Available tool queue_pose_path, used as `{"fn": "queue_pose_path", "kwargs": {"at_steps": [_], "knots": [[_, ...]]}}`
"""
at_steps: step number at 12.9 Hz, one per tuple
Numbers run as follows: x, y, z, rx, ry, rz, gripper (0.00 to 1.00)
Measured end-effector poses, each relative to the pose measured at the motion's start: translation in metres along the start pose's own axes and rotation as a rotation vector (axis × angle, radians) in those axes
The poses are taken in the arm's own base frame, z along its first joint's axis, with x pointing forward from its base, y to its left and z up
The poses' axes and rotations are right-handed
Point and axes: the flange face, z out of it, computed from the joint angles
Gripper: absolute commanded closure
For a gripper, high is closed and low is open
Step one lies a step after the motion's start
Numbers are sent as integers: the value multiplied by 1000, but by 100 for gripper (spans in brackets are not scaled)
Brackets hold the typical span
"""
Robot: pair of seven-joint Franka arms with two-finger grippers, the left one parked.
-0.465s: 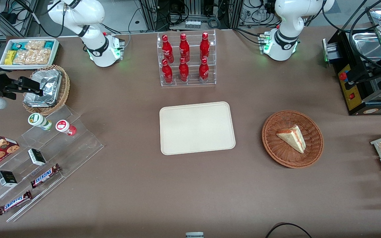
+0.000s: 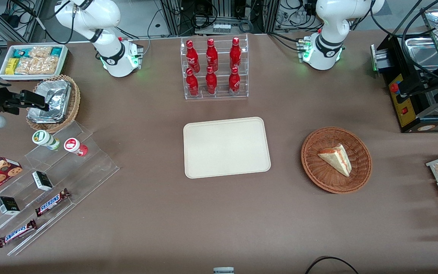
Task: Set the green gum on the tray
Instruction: 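Move the right gripper down toward the green-labelled gum bottle on the acrylic stand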
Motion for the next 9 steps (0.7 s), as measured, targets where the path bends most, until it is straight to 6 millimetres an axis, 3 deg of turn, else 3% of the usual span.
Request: {"fn": "queue_pose_path", "kwargs": {"at_steps": [4, 9], "knots": [[8, 35, 43, 6, 31, -106, 1], [6, 107, 106, -28, 137, -344, 1]]}}
